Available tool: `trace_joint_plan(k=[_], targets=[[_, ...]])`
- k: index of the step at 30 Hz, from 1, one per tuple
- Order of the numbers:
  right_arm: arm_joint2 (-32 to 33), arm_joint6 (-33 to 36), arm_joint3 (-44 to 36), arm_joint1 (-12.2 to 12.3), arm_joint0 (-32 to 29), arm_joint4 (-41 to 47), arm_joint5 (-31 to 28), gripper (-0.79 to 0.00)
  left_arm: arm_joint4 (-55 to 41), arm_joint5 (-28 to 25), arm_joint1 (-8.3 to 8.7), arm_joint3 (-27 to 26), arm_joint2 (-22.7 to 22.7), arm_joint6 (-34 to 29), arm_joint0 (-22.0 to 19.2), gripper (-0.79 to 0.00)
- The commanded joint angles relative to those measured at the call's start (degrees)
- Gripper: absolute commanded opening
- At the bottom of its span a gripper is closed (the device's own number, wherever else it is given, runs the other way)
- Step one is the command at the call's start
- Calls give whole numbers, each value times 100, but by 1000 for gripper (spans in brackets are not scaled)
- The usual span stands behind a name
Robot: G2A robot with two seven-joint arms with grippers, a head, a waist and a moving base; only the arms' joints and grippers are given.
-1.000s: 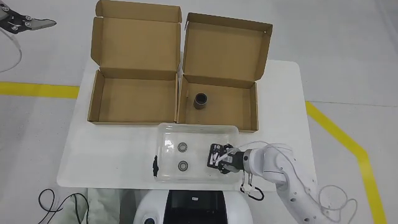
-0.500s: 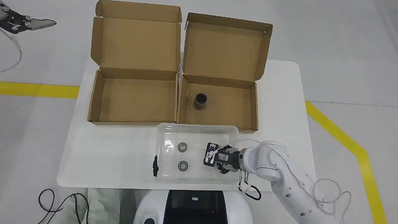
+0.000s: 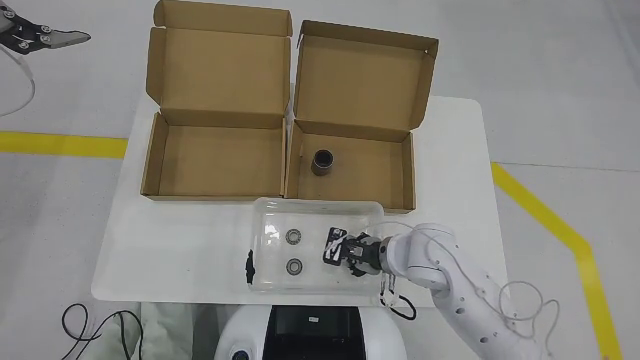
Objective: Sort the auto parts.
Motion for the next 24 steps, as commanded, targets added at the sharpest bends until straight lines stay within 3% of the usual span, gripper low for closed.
trace_joint_plan(k=[1,11,20,24], targets=[[18,-130,-36,13,-1,34,-51,-785,0,0,0,0,0,0,0,0],[56,-953,-61,70,85,94,-473,-785,0,0,0,0,0,0,0,0],[-58,-2310,260,5,505,200,-695,-785,0,0,0,0,0,0,0,0],[-94,-3278,310,-60,737,188,-650,-785,0,0,0,0,0,0,0,0]])
